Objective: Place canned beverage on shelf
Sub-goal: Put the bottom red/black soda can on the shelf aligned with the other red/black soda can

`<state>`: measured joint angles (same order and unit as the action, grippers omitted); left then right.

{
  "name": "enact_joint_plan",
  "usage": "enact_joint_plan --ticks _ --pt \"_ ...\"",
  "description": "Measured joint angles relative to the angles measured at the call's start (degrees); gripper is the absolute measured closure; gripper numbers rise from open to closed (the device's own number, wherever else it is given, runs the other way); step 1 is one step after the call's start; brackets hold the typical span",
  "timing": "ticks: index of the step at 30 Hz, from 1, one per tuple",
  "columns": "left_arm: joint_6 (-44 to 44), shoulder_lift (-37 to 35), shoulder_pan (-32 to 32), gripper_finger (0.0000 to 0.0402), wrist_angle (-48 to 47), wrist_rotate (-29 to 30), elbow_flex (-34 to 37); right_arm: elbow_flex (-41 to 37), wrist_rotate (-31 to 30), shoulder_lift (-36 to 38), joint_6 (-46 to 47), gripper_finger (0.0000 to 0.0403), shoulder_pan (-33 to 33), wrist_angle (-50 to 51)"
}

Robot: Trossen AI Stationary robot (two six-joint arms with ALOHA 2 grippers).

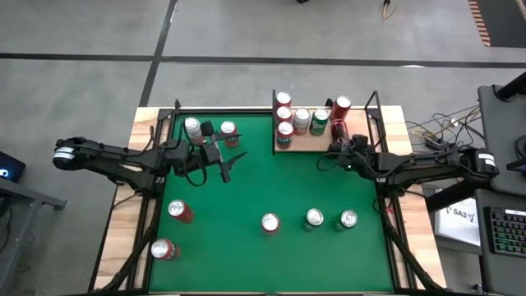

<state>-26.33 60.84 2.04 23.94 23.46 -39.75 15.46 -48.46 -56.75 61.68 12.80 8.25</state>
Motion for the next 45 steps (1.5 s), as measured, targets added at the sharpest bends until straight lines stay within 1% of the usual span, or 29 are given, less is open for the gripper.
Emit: enact_joint_plan --ticks 2,7,11,15,19,23,28,35,38,41,43,45 --pt "0.00 0.00 0.00 0.0167 0.00 0.00 0.00 0.00 0.11 0.02 0.35 0.0080 0.00 0.24" --pt "0.00 0.00 0.00 0.0167 0.00 -0.02 0.00 0.16 -0.14 1.09 -0.23 0.0111 -0.15 0.22" --pt "0.00 0.00 0.00 0.0167 0.01 -0.02 0.00 0.76 -0.17 3.43 -1.89 0.0111 -0.15 0.23" --pt "0.02 0.00 0.00 0.0167 0.02 -0.02 0.00 1.64 1.04 6.11 -4.34 0.0111 -0.42 1.48" --pt "0.40 0.00 0.00 0.0167 0.02 -0.04 0.00 2.87 0.45 9.11 -6.06 0.0111 -1.46 1.27" --pt "0.87 0.00 0.04 0.0167 0.02 -0.88 0.00 3.83 -0.36 11.91 -7.60 0.0111 -3.50 1.50" --pt "1.63 0.00 0.14 0.0167 0.24 -4.94 0.00 5.63 -2.50 14.82 -8.85 0.0111 -6.94 2.07" --pt "2.07 0.00 0.15 0.0167 0.50 -5.28 0.00 8.62 -7.17 16.70 -11.39 0.0111 -12.97 2.20" --pt "2.91 0.00 0.15 0.0167 0.71 -8.36 0.02 10.30 -9.16 16.90 -12.58 0.0111 -15.64 2.18" --pt "3.95 0.06 0.15 0.0167 2.00 -13.52 0.02 11.88 -10.44 16.74 -14.81 0.0111 -18.41 0.82" --pt "4.82 0.59 0.15 0.0167 3.74 -16.74 0.02 12.26 -10.85 16.22 -17.34 0.0111 -20.30 -2.78" --pt "5.78 1.47 0.17 0.0167 5.40 -19.81 0.02 12.25 -10.89 15.35 -21.56 0.0111 -22.04 -8.80"
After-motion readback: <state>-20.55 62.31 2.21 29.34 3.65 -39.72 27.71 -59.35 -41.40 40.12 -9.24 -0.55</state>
